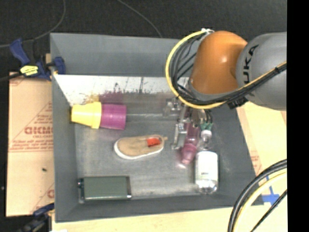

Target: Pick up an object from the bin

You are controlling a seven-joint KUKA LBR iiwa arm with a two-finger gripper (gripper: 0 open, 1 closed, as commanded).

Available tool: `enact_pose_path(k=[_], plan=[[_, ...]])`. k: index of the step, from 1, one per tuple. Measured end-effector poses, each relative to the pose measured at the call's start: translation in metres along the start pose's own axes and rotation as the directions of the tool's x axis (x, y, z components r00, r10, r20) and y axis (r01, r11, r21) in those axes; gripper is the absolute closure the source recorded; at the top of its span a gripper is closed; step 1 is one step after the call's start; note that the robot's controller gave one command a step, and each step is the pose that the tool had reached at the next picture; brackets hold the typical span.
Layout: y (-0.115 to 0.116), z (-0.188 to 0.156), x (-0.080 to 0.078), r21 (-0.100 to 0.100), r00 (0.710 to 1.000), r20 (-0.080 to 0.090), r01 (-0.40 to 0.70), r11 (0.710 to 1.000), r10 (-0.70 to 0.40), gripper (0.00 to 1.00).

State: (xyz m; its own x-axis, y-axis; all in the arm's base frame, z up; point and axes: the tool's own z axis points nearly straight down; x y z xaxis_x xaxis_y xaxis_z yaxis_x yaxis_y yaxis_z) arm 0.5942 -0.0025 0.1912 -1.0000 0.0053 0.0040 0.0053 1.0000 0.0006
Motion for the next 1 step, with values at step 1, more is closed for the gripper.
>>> enact_pose_path(k=[1], plan=[[0.0000,-0.0048,-0.0016,0.000,1.000,0.008,0.000,1.000,0.000,0.00]])
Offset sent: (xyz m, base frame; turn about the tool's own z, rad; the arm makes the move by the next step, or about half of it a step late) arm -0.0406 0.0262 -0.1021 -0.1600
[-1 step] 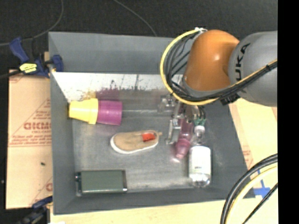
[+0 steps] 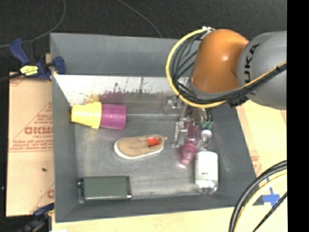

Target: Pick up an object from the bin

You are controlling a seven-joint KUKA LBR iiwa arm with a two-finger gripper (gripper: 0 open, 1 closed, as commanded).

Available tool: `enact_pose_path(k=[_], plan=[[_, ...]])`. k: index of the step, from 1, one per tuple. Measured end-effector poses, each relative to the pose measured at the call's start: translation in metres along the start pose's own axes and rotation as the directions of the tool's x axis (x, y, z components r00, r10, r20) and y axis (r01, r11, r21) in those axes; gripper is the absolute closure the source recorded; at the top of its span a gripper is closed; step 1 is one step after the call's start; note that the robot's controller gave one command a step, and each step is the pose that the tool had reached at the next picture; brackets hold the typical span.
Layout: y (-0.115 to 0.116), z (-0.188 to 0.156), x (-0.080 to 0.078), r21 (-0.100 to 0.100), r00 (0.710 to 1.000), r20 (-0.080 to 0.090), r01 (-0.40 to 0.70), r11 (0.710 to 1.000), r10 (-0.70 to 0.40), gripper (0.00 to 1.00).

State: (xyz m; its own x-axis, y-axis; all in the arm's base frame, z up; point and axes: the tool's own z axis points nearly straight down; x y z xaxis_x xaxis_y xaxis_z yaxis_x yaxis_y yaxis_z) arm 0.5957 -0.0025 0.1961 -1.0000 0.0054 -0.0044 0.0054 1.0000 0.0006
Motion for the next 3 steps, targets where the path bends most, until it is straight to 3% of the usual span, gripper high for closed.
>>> enact_pose_path(k=[1,2,3], plan=[[0.015,0.069,0.027,0.001,0.995,-0.001,0.104,0.995,-0.104,0.00],[0.033,0.083,0.014,0.001,0.977,0.000,0.215,0.977,-0.215,0.00],[0.073,0.126,0.004,0.000,1.000,0.001,0.024,1.000,-0.024,1.00]])
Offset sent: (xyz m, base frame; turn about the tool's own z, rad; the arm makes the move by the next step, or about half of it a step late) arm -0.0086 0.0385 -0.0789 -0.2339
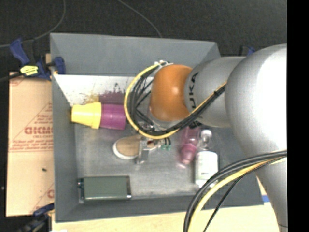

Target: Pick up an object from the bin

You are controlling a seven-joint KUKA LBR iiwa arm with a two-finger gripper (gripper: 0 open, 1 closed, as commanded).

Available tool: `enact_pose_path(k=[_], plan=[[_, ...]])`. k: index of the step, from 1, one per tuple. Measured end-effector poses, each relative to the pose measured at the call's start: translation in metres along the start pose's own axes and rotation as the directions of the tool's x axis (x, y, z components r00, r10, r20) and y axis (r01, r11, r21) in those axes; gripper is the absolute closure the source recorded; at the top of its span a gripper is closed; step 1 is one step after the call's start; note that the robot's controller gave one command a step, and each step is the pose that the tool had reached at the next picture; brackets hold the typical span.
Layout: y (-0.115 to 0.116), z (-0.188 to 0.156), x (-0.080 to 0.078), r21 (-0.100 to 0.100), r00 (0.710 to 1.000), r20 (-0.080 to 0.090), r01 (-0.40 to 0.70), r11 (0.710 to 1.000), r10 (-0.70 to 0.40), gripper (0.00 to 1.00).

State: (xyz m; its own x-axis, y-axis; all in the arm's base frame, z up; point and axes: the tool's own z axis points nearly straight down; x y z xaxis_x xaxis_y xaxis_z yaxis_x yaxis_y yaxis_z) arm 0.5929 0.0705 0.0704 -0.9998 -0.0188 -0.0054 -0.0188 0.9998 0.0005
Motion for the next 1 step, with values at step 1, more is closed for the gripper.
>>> enact_pose_path(k=[1], plan=[[0.0000,0.0000,0.0000,0.000,1.000,0.000,0.000,1.000,0.000,1.00]])
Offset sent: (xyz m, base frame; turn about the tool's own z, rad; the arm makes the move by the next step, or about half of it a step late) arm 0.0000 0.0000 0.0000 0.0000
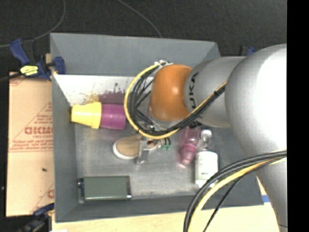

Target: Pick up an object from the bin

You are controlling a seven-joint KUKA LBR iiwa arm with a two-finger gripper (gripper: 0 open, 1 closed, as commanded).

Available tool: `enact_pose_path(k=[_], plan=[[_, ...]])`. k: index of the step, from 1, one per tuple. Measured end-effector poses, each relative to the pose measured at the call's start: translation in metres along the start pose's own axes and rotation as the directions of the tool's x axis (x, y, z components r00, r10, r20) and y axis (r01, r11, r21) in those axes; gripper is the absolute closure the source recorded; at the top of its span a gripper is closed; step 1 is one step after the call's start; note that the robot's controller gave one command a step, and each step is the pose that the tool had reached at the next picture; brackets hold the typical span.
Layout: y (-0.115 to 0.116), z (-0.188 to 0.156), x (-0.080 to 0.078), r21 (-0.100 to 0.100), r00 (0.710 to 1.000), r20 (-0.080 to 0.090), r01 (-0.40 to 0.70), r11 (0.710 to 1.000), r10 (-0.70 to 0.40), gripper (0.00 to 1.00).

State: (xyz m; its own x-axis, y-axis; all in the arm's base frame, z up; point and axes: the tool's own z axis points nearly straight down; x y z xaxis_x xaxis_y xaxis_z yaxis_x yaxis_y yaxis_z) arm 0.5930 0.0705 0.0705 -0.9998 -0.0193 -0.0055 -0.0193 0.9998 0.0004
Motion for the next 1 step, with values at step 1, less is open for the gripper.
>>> enact_pose_path(k=[1], plan=[[0.0000,0.0000,0.0000,0.000,1.000,0.000,0.000,1.000,0.000,1.00]])
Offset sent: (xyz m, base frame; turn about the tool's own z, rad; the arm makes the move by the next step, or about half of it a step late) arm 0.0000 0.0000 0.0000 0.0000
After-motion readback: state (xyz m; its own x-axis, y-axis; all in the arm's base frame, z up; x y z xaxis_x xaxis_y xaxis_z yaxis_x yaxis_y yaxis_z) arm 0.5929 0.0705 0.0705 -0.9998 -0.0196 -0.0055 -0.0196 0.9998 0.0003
